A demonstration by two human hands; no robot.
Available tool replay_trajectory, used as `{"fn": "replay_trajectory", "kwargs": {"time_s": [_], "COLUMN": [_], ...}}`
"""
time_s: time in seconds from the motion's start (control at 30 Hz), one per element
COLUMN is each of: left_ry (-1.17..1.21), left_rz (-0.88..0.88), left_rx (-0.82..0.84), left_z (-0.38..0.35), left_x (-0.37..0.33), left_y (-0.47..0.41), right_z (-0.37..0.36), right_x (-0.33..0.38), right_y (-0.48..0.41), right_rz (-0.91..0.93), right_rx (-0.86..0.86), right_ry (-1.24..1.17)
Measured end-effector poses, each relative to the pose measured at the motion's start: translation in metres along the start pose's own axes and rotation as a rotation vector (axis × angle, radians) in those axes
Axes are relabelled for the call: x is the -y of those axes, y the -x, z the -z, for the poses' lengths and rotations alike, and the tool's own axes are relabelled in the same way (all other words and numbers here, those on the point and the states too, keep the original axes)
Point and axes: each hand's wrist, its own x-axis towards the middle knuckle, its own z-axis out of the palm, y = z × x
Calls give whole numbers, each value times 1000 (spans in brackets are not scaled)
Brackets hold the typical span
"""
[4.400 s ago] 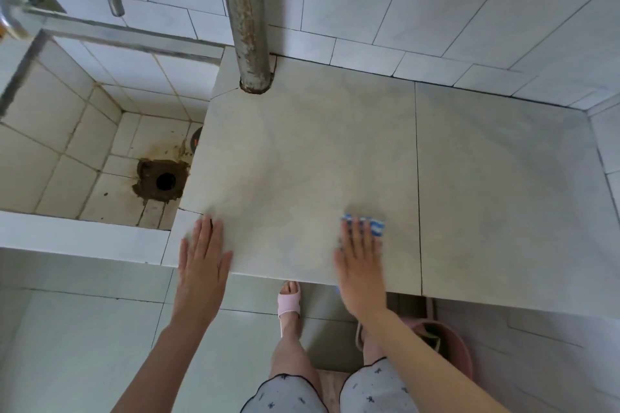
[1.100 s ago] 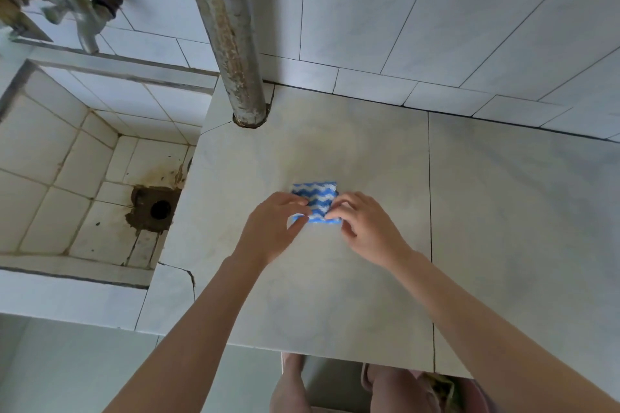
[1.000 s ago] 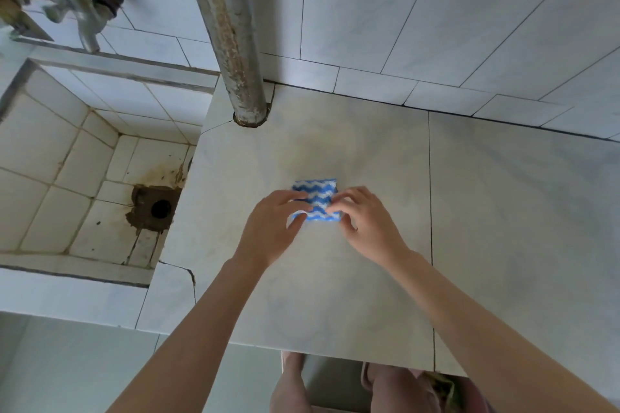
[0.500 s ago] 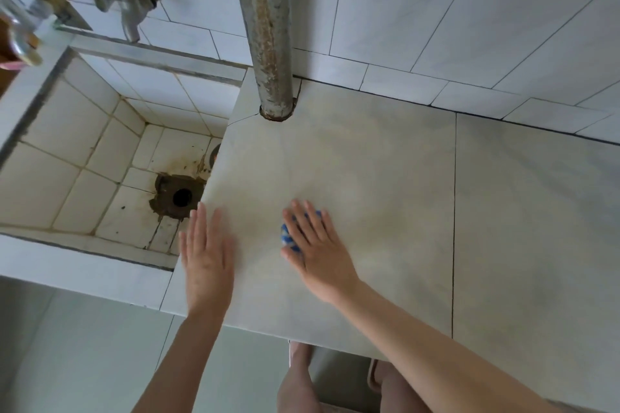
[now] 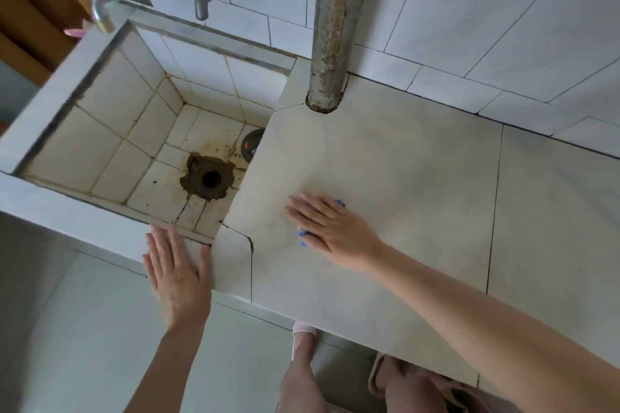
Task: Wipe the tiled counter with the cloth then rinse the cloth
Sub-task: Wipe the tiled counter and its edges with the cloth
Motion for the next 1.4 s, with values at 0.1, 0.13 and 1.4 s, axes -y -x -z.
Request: {"fn": "replay_trajectory", "kwargs": {"time_s": [0.1, 0.13, 1.4], "left_ry": [-19, -18, 20], "left_rz": [16, 16, 162], "left_rx": [-3, -7, -187], "left_z": [-1, -2, -8], "left_x": [1, 0, 13], "left_y": [-1, -1, -36], "right_z": [0, 1, -12], "right_x": [-27, -35, 23], "right_y": [-47, -62, -135], "right_rz": [-290, -405, 19], "right_rx": [-48, -60, 81], "right_ry": [15, 10, -51]}}
